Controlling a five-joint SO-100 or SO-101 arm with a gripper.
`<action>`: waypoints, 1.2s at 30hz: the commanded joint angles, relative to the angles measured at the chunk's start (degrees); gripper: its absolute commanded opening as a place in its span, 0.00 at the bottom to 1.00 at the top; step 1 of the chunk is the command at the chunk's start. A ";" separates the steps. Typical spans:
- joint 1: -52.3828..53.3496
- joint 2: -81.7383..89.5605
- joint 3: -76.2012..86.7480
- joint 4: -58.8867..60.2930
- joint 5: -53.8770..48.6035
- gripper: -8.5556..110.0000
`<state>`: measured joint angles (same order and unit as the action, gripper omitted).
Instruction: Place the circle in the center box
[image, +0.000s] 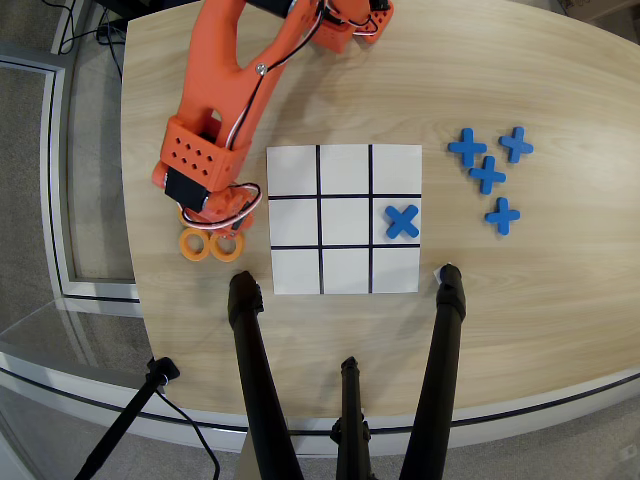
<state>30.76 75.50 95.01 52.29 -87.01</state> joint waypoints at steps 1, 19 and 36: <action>0.44 0.00 -2.11 -0.44 -0.70 0.20; 1.41 -3.60 -5.01 -1.93 -2.29 0.25; 1.14 -6.24 -4.48 -2.81 -3.25 0.25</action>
<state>32.17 69.17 91.85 49.92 -89.91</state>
